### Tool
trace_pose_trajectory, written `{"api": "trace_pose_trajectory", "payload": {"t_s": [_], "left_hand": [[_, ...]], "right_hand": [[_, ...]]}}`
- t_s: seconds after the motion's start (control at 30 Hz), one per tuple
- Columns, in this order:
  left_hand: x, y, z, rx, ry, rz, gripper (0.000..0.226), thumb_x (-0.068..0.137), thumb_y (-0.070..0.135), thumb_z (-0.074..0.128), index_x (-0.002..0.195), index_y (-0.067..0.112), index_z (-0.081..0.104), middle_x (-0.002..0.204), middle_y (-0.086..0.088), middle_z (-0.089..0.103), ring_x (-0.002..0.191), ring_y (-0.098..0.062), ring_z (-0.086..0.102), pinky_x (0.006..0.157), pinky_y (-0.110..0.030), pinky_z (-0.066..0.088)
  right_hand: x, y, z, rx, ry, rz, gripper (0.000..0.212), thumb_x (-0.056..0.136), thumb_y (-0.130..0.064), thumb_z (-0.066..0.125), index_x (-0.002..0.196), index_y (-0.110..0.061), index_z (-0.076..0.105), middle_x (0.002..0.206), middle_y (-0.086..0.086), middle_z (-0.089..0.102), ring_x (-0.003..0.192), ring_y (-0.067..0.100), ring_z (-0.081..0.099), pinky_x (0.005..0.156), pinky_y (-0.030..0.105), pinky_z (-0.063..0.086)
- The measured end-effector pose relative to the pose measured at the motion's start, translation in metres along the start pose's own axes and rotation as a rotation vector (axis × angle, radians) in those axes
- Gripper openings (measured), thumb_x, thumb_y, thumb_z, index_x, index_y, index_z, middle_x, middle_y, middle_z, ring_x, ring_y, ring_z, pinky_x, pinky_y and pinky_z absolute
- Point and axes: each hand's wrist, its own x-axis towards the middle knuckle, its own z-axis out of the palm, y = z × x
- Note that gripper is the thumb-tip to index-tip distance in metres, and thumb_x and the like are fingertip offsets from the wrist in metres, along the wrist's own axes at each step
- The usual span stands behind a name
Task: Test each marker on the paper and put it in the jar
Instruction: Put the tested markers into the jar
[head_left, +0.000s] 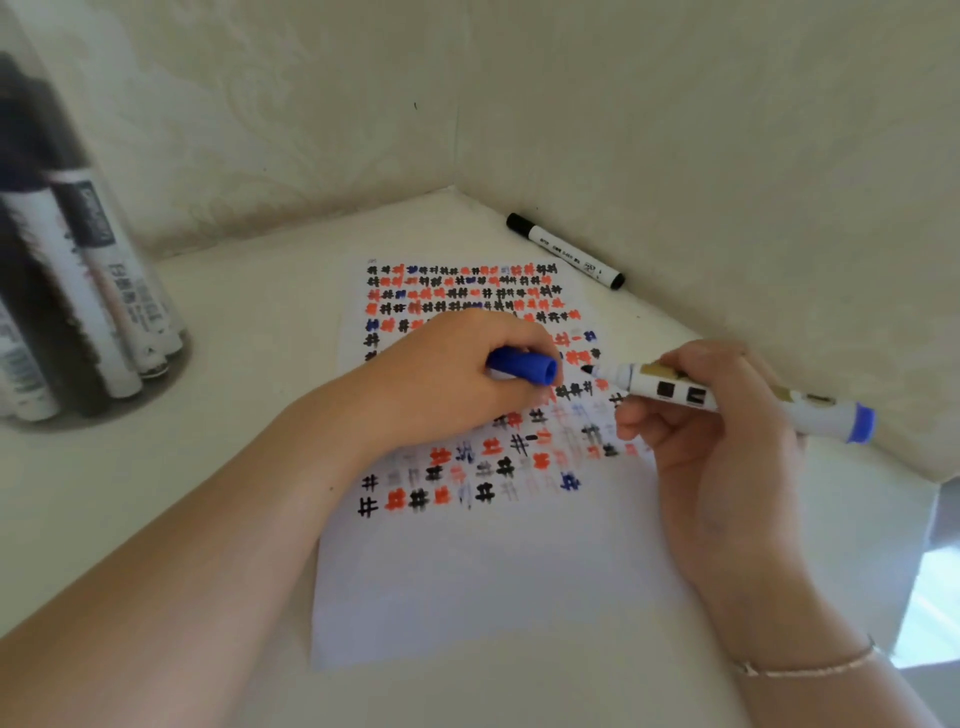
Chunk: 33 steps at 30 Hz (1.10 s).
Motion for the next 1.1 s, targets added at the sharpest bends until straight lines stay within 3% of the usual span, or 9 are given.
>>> {"api": "trace_pose_trajectory", "payload": {"t_s": [0.17,0.3,0.43,0.57,0.67,0.77,0.9,1.0,1.1], "left_hand": [[0.001,0.002,0.001,-0.041,-0.011,0.008,0.016,0.087,0.029,0.066,0.096,0.042,0.062,0.089,0.025,0.060,0.084,0.009,0.054,0.068,-0.006,0.038],[-0.001,0.005,0.001,-0.127,-0.020,0.012,0.027,0.084,0.025,0.070,0.091,0.049,0.060,0.095,0.027,0.061,0.090,0.010,0.056,0.076,-0.008,0.039],[-0.002,0.005,0.001,-0.214,-0.072,0.012,0.025,0.082,0.020,0.072,0.100,0.037,0.068,0.088,0.022,0.065,0.082,0.005,0.060,0.080,-0.014,0.042],[-0.004,0.008,-0.005,-0.285,-0.110,0.024,0.024,0.085,0.031,0.065,0.109,0.032,0.069,0.092,0.018,0.069,0.086,0.002,0.063,0.084,-0.016,0.045],[-0.004,0.008,-0.011,-0.310,-0.087,0.003,0.024,0.088,0.032,0.058,0.109,0.029,0.069,0.066,0.027,0.062,0.061,0.009,0.056,0.064,-0.006,0.039],[-0.004,0.005,-0.012,-0.363,-0.088,-0.024,0.033,0.081,0.044,0.057,0.107,0.029,0.071,0.057,0.006,0.047,0.048,-0.008,0.037,0.049,-0.013,0.030],[-0.004,0.005,-0.014,-0.430,-0.135,-0.035,0.033,0.079,0.048,0.055,0.101,0.031,0.072,0.060,0.001,0.043,0.050,-0.016,0.030,0.047,-0.023,0.028],[-0.006,0.005,-0.015,-0.414,-0.128,-0.032,0.023,0.080,0.051,0.053,0.085,0.037,0.072,0.057,0.004,0.040,0.047,-0.013,0.028,0.045,-0.023,0.026],[-0.005,0.003,-0.013,-0.358,-0.031,-0.075,0.035,0.084,0.053,0.049,0.081,0.027,0.072,0.050,0.008,0.036,0.043,-0.008,0.027,0.044,-0.017,0.030]], "right_hand": [[-0.002,0.001,0.001,-0.073,-0.057,0.002,0.024,0.081,0.000,0.058,0.059,-0.009,0.051,0.061,0.007,0.051,0.041,0.024,0.055,0.045,0.028,0.046],[-0.003,0.000,0.002,-0.189,-0.067,-0.010,0.023,0.085,0.001,0.061,0.066,-0.008,0.054,0.053,0.003,0.057,0.042,0.022,0.056,0.045,0.029,0.047],[-0.002,-0.001,0.003,-0.202,-0.109,0.013,0.017,0.080,-0.005,0.068,0.065,-0.010,0.061,0.054,0.009,0.062,0.042,0.022,0.055,0.046,0.028,0.047],[-0.002,0.000,0.004,-0.134,-0.221,0.076,0.008,0.065,-0.018,0.074,0.069,-0.012,0.070,0.069,0.014,0.069,0.058,0.022,0.064,0.056,0.029,0.054],[-0.001,0.001,0.001,-0.010,-0.247,0.146,0.015,0.079,-0.018,0.070,0.079,-0.004,0.073,0.084,0.020,0.069,0.068,0.029,0.067,0.064,0.032,0.056],[-0.001,-0.001,0.000,0.034,-0.200,0.111,0.018,0.078,-0.013,0.059,0.086,0.000,0.069,0.086,0.019,0.070,0.067,0.032,0.069,0.063,0.033,0.057],[-0.002,-0.004,0.000,-0.012,-0.198,0.075,0.013,0.072,-0.008,0.064,0.082,-0.005,0.058,0.071,0.013,0.068,0.057,0.027,0.067,0.057,0.029,0.055],[-0.002,-0.003,-0.001,-0.058,-0.247,0.072,0.006,0.072,-0.004,0.067,0.075,-0.005,0.063,0.078,0.019,0.069,0.059,0.026,0.065,0.058,0.029,0.054],[-0.002,-0.002,-0.002,-0.124,-0.259,0.039,0.008,0.068,-0.002,0.071,0.071,-0.009,0.071,0.086,0.021,0.070,0.054,0.022,0.058,0.054,0.028,0.049]]}}
